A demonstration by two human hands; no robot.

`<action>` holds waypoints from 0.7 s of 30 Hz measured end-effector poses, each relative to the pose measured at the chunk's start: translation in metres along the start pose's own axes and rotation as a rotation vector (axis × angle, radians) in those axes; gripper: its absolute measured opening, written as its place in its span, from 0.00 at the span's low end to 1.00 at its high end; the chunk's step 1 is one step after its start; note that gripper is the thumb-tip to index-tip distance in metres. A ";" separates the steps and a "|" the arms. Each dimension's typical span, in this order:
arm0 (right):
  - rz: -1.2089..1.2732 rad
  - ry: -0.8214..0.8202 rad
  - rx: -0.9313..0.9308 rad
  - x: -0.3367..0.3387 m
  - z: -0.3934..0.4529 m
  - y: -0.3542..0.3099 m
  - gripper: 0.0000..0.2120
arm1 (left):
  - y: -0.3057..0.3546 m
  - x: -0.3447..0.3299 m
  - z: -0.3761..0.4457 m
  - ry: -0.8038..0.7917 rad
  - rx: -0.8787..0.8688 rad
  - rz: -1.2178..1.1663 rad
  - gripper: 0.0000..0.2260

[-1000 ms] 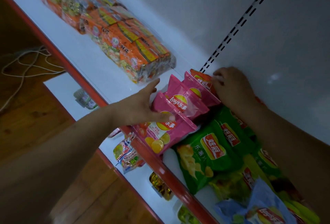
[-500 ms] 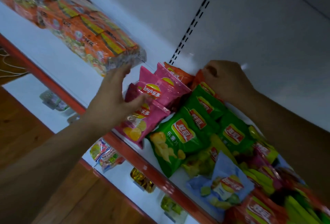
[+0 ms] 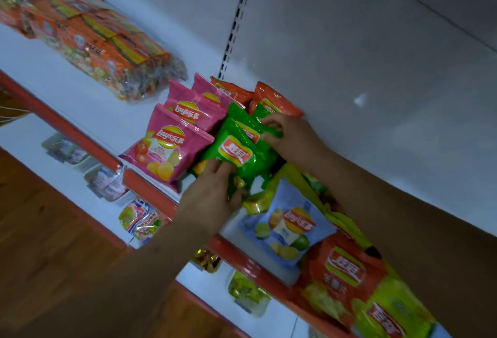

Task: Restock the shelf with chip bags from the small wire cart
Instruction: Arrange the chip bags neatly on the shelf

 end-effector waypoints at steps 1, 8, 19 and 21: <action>-0.028 0.075 0.012 0.006 -0.004 0.004 0.13 | 0.005 0.001 -0.001 0.047 0.027 -0.025 0.15; -0.522 -0.140 -0.181 0.041 -0.064 0.056 0.20 | 0.056 -0.020 -0.055 -0.014 -0.162 -0.092 0.32; 0.045 0.147 -0.040 0.049 -0.074 0.075 0.07 | 0.032 -0.037 -0.073 -0.054 -0.041 -0.276 0.11; 0.074 0.169 -0.030 0.050 -0.071 0.080 0.06 | 0.032 -0.036 -0.070 -0.009 -0.047 -0.201 0.09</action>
Point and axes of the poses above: each hand's wrist, its own z-axis towards the middle knuckle, its own x-axis out of the back of the hand, y = z × x, the point moved 2 cm from there along z, towards the middle knuckle, and after that the axes turned 9 degrees about y, right-handed, at the moved point
